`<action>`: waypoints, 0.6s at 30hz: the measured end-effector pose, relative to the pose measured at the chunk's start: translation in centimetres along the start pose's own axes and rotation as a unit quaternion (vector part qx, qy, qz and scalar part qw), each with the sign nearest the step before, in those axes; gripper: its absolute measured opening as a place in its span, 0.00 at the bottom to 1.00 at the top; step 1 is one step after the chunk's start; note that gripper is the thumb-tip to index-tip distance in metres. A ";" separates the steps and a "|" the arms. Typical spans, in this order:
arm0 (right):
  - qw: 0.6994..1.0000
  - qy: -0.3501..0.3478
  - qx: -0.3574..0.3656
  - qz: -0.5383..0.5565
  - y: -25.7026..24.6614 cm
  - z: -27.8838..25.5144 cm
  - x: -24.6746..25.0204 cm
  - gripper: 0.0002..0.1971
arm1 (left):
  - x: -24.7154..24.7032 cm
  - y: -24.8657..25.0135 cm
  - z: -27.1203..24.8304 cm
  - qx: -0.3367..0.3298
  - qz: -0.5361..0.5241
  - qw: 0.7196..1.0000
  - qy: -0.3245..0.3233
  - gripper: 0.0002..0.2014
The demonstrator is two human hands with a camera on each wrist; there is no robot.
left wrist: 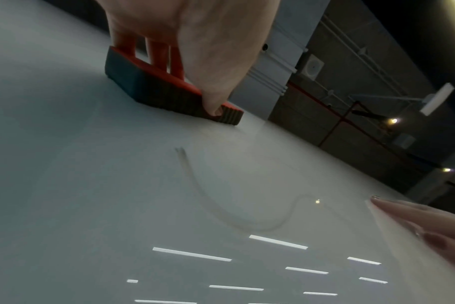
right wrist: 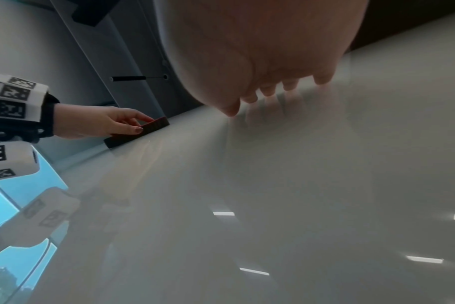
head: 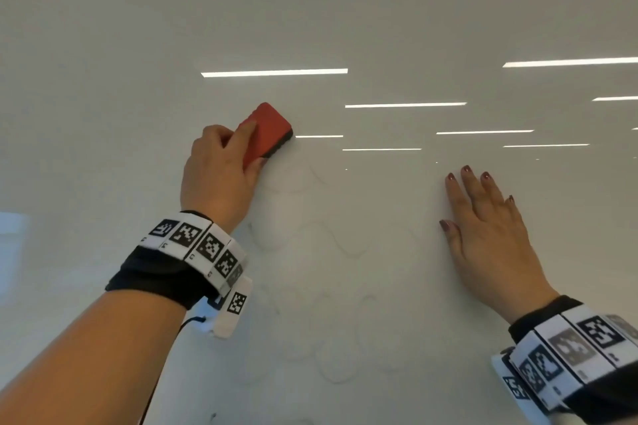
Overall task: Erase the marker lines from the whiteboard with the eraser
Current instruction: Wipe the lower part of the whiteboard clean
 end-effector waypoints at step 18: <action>0.999 -0.043 -0.012 -0.002 -0.2 -0.5 0.5 0.30 | -2.1 6.9 -4.7 -0.104 -0.042 0.993 -0.036 0.31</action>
Point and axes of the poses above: each hand's wrist, its own z-axis towards the middle knuckle, its own x-axis out of the back of the hand, y = z × x, the point moved 7 cm from there along z, towards the middle knuckle, and after that the axes turned 4 degrees about y, right-handed, at the moved point
